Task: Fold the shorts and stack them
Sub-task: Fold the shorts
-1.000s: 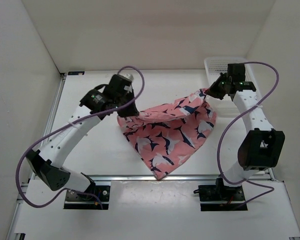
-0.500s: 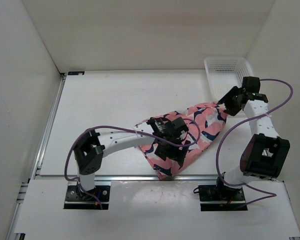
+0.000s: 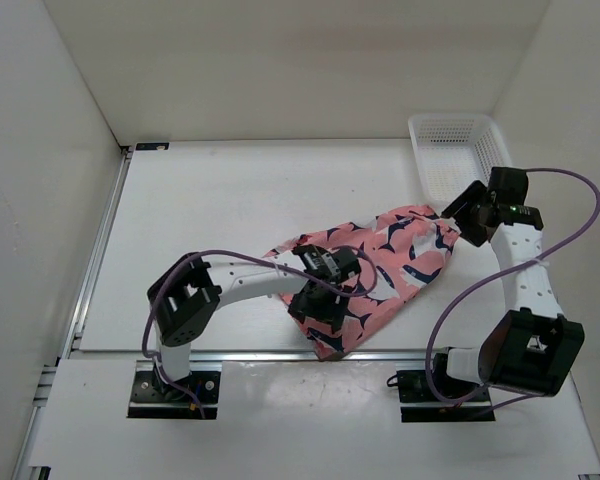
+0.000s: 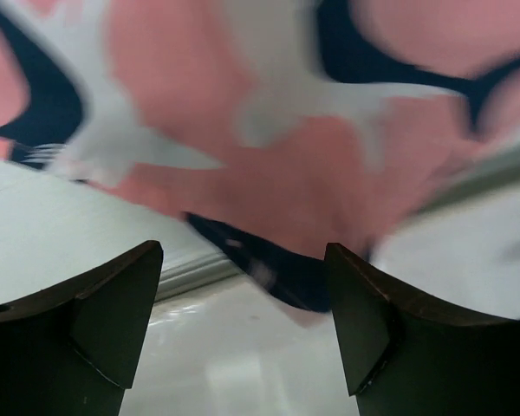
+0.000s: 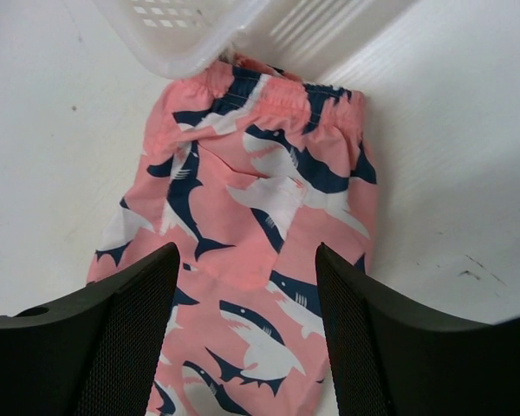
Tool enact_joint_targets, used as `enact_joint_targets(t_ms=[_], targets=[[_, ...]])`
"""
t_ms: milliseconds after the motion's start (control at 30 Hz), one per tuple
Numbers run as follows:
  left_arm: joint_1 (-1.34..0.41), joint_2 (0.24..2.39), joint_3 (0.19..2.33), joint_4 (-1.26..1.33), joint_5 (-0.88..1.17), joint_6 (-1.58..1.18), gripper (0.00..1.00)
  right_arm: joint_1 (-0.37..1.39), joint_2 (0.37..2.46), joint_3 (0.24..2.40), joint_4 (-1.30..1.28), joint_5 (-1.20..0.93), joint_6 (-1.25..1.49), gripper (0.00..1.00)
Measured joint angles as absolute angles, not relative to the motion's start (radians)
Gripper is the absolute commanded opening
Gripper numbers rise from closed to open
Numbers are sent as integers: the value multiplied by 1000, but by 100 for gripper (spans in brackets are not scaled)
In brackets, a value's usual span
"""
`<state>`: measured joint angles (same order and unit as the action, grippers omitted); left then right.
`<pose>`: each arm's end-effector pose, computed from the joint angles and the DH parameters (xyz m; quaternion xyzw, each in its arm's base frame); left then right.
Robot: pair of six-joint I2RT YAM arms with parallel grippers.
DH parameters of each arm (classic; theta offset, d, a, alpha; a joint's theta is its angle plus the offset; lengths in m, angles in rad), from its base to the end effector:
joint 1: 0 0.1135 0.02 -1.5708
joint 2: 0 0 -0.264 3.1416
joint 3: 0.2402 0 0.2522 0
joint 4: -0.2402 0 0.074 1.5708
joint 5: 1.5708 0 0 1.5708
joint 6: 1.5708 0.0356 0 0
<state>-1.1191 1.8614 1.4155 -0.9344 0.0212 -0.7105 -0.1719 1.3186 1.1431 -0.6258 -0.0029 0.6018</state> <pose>0.1579 -0.3272 0.2073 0.2029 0.9745 -0.0818 0.0496 0.2779 -0.0481 0.3067 0.3492 0.8586 0.0814 0.3664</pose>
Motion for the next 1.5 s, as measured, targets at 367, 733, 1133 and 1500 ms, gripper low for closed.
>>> enact_joint_targets(t_ms=[367, 733, 1133, 1500], targets=[[-907, 1884, 1230, -883, -18, -761, 10, -172, 1258, 1081, -652, 20, 596, 68], [-500, 1924, 1395, -859, -47, -674, 10, -172, 1188, 970, -658, -98, 550, 68], [-191, 1984, 1539, -855, -74, -575, 70, -176, 1255, 876, -646, -205, 524, 89], [-201, 1800, 1446, -883, -34, -546, 79, -91, 1480, 831, -378, -410, 579, 87]])
